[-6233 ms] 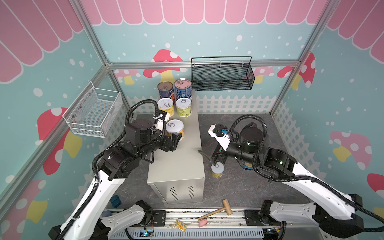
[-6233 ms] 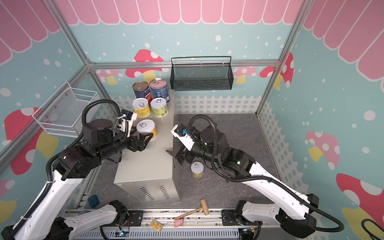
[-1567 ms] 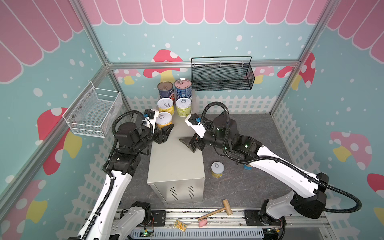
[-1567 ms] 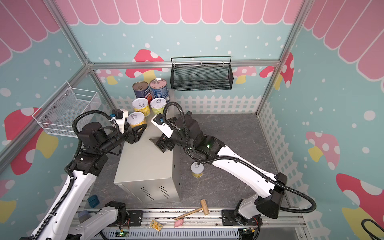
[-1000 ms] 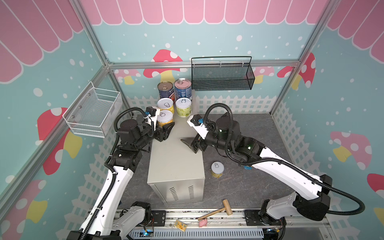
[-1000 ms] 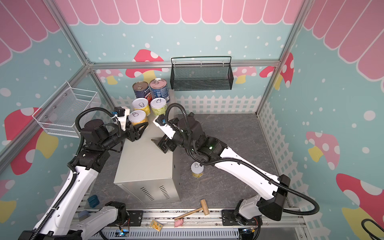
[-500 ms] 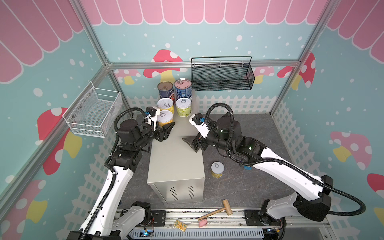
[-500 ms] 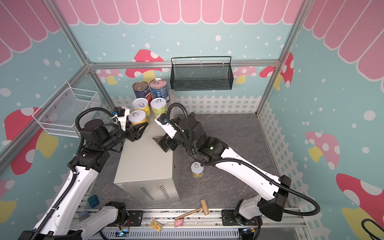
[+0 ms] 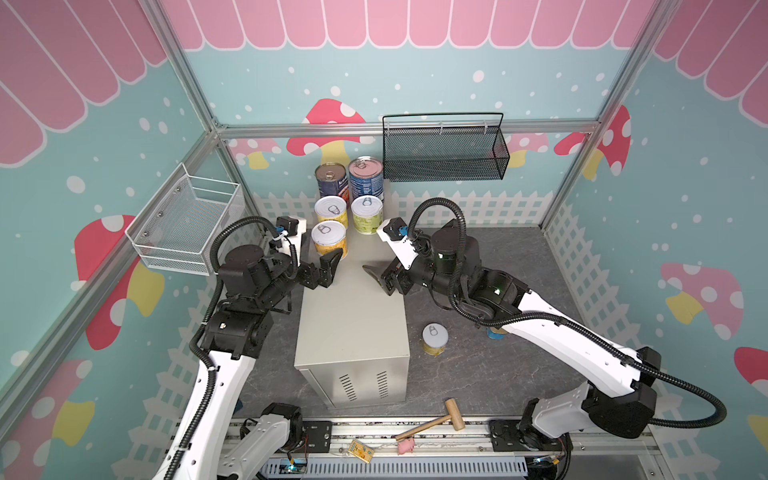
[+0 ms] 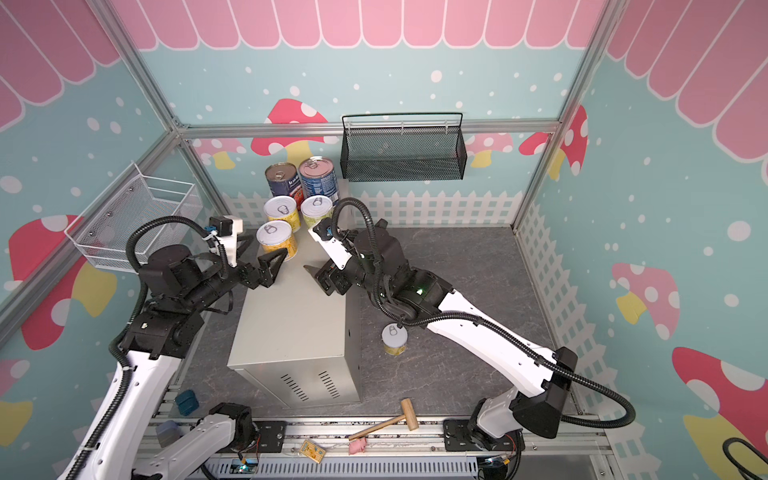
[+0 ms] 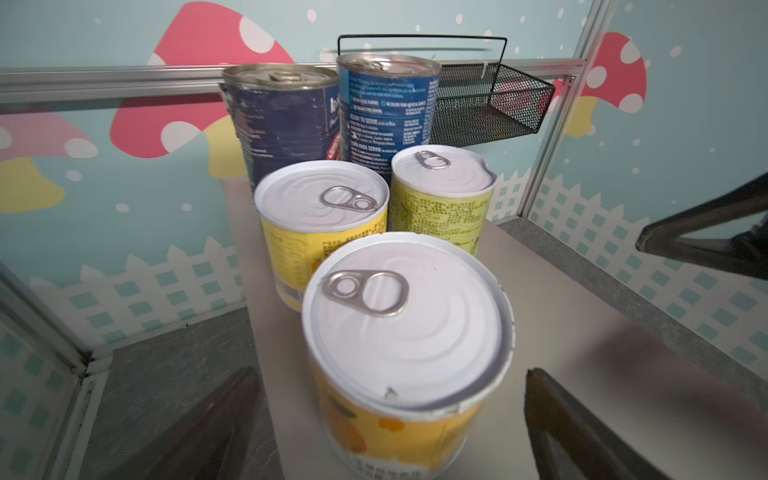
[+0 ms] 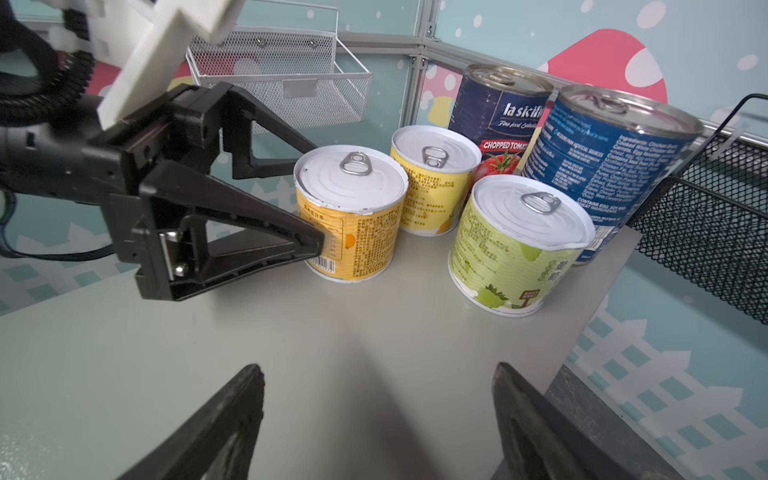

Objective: Place and organize the canned foods onto the counter
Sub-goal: 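Draw the left gripper back while the right gripper moves over the green-labelled can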

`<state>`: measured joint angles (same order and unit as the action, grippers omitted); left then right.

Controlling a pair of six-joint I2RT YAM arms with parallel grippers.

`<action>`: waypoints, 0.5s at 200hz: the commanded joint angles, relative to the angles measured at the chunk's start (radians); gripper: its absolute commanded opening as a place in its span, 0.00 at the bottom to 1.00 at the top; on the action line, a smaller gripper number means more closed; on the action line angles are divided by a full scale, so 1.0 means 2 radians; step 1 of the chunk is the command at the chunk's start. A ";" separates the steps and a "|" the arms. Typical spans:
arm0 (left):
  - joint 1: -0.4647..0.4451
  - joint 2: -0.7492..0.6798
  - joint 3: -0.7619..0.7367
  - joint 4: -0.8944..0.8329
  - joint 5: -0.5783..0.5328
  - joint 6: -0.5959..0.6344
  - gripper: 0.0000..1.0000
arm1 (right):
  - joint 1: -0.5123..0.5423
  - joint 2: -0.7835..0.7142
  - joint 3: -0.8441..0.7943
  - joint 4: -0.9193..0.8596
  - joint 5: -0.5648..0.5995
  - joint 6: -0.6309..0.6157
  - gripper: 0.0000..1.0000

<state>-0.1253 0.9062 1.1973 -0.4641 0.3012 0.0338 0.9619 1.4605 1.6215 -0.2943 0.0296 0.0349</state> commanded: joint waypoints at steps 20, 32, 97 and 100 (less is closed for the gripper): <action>0.003 -0.043 0.073 -0.157 -0.116 -0.044 0.99 | -0.001 0.025 0.037 -0.010 0.011 0.004 0.79; 0.003 -0.039 0.086 -0.185 -0.144 -0.049 0.99 | -0.001 0.035 0.047 -0.013 0.020 0.005 0.75; 0.046 -0.005 0.074 -0.167 -0.159 -0.077 0.99 | 0.001 0.089 0.102 -0.034 0.072 0.036 0.58; 0.051 -0.003 0.072 -0.163 -0.156 -0.079 0.99 | 0.001 0.089 0.102 -0.033 0.075 0.037 0.58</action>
<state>-0.0727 0.8726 1.3701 -0.7956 -0.0238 -0.0788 0.9619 1.6238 1.7893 -0.3397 0.1051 0.0765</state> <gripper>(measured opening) 0.990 0.586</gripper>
